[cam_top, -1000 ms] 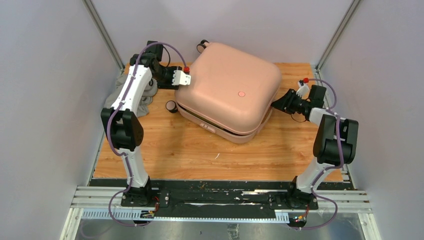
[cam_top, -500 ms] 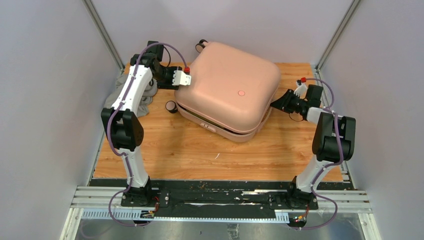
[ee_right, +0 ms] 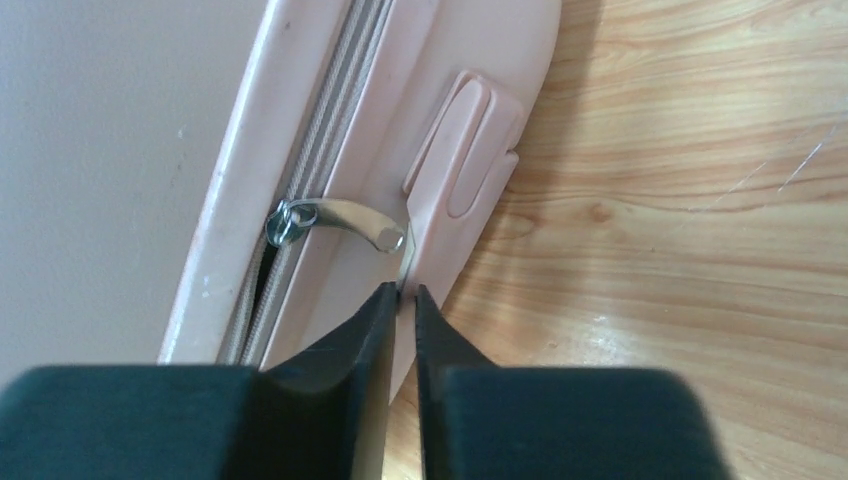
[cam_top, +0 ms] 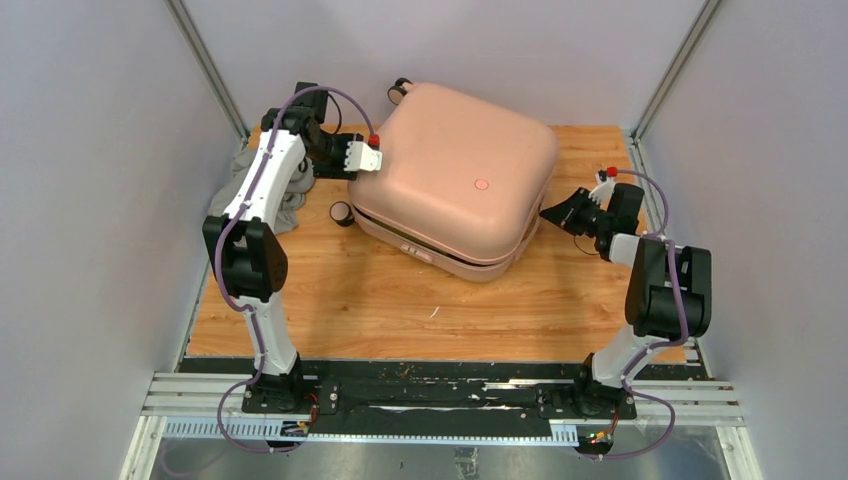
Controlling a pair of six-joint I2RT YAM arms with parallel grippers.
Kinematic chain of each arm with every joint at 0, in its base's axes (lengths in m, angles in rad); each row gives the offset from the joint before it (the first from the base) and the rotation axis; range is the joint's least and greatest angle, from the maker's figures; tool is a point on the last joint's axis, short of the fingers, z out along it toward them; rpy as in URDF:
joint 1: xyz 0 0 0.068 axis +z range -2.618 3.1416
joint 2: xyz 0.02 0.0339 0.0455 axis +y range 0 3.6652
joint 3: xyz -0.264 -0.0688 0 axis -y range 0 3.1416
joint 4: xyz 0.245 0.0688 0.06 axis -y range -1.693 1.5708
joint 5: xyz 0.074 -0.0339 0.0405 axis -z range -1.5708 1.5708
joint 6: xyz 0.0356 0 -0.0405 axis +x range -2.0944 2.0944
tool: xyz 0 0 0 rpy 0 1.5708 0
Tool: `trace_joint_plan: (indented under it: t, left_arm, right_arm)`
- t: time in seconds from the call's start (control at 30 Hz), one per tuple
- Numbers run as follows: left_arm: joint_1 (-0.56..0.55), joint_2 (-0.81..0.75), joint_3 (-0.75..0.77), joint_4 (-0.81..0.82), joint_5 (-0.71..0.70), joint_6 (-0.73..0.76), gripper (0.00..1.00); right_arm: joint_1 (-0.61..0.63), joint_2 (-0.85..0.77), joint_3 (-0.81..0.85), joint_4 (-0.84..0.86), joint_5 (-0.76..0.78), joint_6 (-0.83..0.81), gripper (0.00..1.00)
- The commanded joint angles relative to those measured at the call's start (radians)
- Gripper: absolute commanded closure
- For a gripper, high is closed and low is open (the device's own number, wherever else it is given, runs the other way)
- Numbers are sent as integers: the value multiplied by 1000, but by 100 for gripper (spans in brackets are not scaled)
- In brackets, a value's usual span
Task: Pack the luggage
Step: Zip the luggage at the center of the board.
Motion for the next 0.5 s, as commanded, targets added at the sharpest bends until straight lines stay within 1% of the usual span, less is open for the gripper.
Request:
trace_joint_plan:
  t: [0.0,0.07,0.1,0.17,0.23,0.33,0.47]
  left_arm:
    - [-16,-8,39,76,26,-58,100]
    - [-17,-19,28,76,25,-47,100]
    - [-17,-24,22,76,24,-42,100]
    - [-17,-34,14,77,23,-38,100]
    - [-16,-39,12,77,24,-38,100]
    - [-17,-47,6,76,31,-38,100]
    - [-17,-54,-4,76,32,-34,100]
  right_arm:
    - [74,-39,-60,-121,-9,41,72]
    - [75,-79,-38,-185,23,26,57]
    - [77,-96,-25,-215,35,17,53]
    - [83,-111,5,-282,59,-6,50]
    - [97,-111,40,-351,93,-32,52]
    - [105,-98,61,-402,152,-51,61]
    - [106,-38,71,-387,167,-47,77]
